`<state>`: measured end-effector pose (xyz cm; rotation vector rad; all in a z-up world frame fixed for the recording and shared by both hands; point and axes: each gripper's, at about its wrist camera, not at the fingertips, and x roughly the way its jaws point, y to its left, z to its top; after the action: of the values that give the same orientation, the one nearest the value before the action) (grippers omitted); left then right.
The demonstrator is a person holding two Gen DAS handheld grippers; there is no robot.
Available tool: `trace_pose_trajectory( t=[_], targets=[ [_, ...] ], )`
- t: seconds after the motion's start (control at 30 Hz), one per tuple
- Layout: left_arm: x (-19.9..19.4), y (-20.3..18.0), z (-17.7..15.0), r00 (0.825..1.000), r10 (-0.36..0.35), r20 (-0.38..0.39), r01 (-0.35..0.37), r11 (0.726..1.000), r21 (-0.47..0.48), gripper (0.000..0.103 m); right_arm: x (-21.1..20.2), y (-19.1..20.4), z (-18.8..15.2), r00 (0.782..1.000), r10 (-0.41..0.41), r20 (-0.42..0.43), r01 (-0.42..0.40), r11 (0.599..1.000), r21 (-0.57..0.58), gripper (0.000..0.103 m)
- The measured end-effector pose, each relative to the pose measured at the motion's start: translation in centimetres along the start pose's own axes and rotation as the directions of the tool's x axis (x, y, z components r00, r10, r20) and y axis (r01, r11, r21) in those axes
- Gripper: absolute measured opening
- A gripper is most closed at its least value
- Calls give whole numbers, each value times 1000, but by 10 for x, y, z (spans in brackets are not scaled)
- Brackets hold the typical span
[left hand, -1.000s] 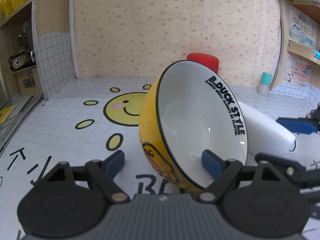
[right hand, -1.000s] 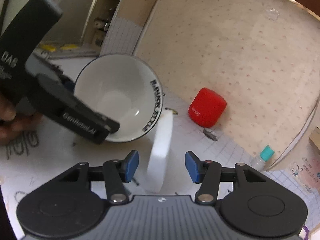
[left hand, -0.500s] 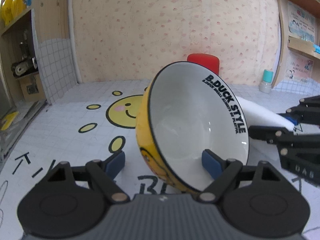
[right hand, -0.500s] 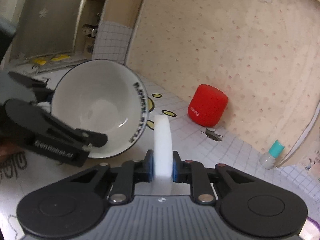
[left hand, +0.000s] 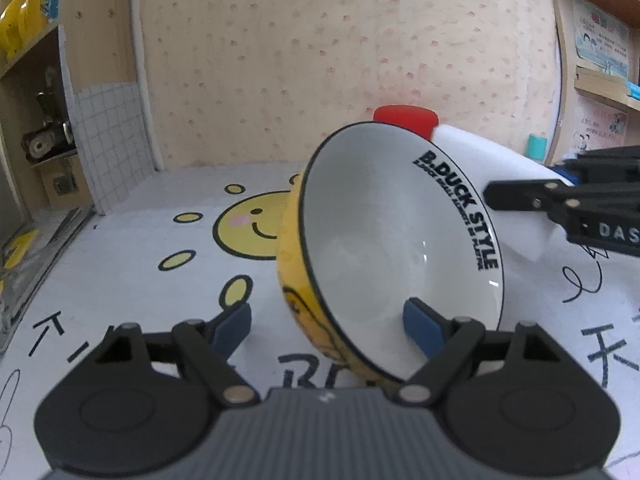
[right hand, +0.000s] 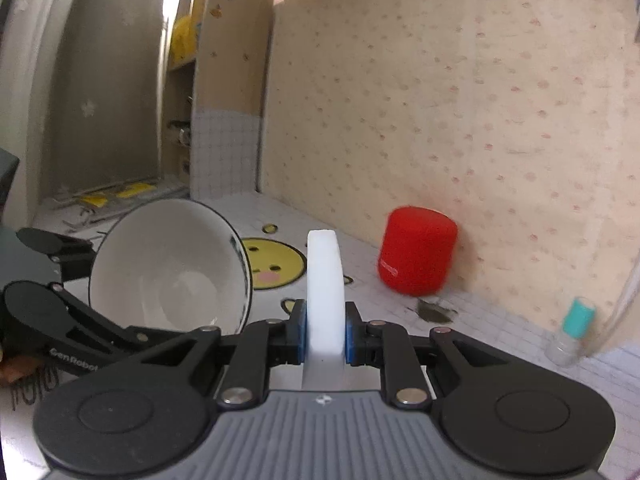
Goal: Clean bowl
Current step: 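Wipe the sponge along the bowl rim with the right tool while the left tool holds the bowl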
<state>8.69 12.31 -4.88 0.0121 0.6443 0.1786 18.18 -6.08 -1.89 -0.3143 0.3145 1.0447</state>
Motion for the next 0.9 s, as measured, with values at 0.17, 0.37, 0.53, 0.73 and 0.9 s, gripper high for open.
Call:
trace_pose_trajectory(
  t=[0.17, 0.37, 0.53, 0.73, 0.9],
  targets=[
    [2, 2, 2, 1000, -29, 4, 28, 997, 67, 84, 14, -6, 2, 997, 69, 33, -68, 997, -33, 17],
    [2, -6, 4, 1000, -16, 19, 13, 988, 151, 84, 6, -15, -1, 974, 194, 113, -195, 981, -7, 17],
    [3, -16, 7, 999, 4, 33, -11, 973, 230, 84, 2, -5, -4, 977, 203, 68, -197, 976, -92, 17],
    [0, -25, 8, 999, 0, 34, -9, 961, 276, 82, 0, 1, -9, 977, 211, 3, -208, 963, -174, 17],
    [-3, -30, 7, 999, 12, 31, -21, 954, 298, 82, -5, -2, -9, 979, 200, 27, -192, 964, -182, 17]
  ],
)
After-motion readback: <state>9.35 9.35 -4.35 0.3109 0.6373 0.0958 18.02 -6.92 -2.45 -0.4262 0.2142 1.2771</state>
